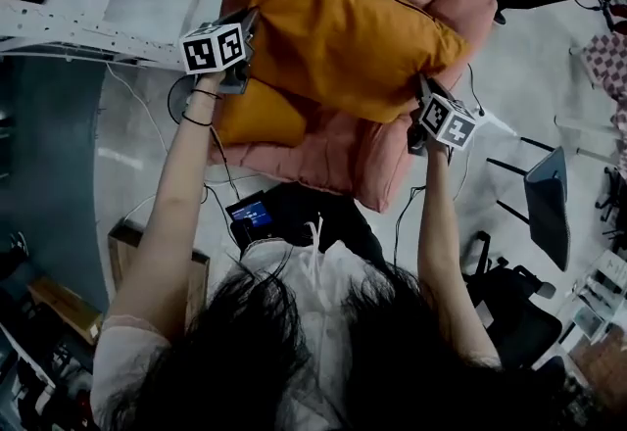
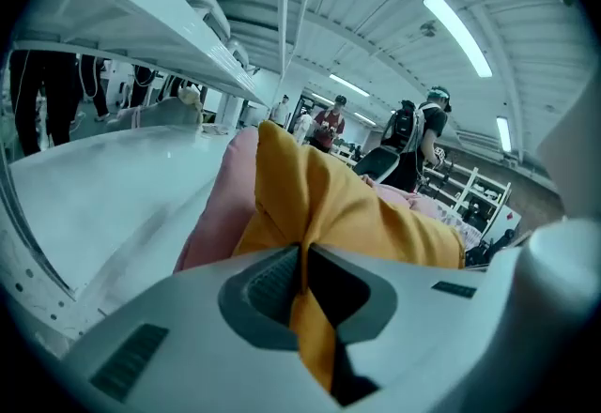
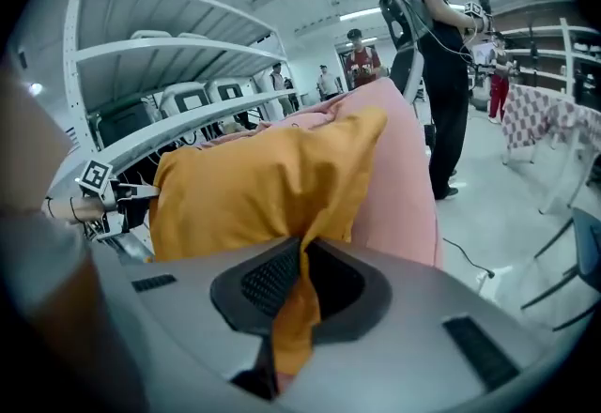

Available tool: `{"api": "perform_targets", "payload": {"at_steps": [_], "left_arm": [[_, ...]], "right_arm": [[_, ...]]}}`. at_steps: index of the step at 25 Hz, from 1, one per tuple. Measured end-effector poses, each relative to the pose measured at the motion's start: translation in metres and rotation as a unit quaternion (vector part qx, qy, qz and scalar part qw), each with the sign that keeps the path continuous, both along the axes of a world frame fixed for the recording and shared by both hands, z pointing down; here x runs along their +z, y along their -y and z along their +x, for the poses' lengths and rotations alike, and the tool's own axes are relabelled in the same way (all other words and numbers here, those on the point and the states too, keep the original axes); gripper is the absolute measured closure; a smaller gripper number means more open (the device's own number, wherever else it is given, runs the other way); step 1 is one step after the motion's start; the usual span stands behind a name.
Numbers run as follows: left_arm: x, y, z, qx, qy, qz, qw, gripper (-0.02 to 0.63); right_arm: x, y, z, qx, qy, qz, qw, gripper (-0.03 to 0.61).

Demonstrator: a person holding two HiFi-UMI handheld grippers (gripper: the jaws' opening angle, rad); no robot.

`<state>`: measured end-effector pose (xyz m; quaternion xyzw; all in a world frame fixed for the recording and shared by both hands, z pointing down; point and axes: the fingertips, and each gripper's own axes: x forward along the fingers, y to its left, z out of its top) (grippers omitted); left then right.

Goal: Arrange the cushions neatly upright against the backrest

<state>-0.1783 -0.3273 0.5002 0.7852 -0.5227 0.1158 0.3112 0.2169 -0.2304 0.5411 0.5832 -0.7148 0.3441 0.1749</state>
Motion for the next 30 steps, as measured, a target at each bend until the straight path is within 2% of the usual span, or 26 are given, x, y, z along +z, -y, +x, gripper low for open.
{"api": "perform_targets", "payload": {"at_steps": [2,4,6,8,11,13,15,17,19,24,27,30], "left_arm": [[0.01,0.009,0.011,-0.003,-0.004,-0.021,0.9998,0.578],[0.024,0.011,0.024,-0.006,-0.035,-0.055,0.9978,0.58],[0.038,0.01,0.031,-0.005,-0.032,-0.074,0.9967,0.581],[0.048,0.011,0.033,-0.006,0.001,-0.07,0.9975,0.581],[0.061,0.016,0.031,-0.013,0.024,-0.061,0.9977,0.581],[0.068,0.019,0.03,-0.016,0.011,-0.06,0.998,0.581],[0.072,0.02,0.031,-0.017,-0.01,-0.058,0.9981,0.581],[0.075,0.021,0.034,-0.019,-0.028,-0.049,0.9982,0.581],[0.078,0.022,0.034,-0.018,-0.041,-0.039,0.9982,0.581],[0.085,0.022,0.034,-0.012,-0.059,-0.028,0.9978,0.581],[0.086,0.023,0.035,-0.013,-0.063,-0.027,0.9976,0.58],[0.08,0.024,0.035,-0.011,-0.082,-0.031,0.9961,0.58]], "right_arm": [[0.001,0.005,0.01,0.019,0.001,0.005,1.0,0.531],[0.004,0.01,0.019,0.045,0.015,0.016,0.999,0.531],[0.005,0.013,0.021,0.049,0.009,0.025,0.998,0.534],[0.009,0.015,0.016,0.025,-0.016,0.018,0.999,0.535],[0.027,0.021,0.005,-0.043,-0.058,-0.036,0.997,0.535],[0.041,0.026,-0.002,-0.12,-0.127,-0.088,0.981,0.535],[0.051,0.03,-0.007,-0.184,-0.2,-0.135,0.953,0.535],[0.064,0.034,-0.008,-0.202,-0.238,-0.173,0.934,0.535],[0.08,0.032,-0.006,-0.195,-0.258,-0.202,0.925,0.535],[0.119,0.039,-0.015,-0.186,-0.258,-0.198,0.927,0.538],[0.131,0.05,-0.02,-0.179,-0.239,-0.162,0.941,0.537],[0.132,0.05,-0.017,-0.168,-0.215,-0.156,0.949,0.537]]}}
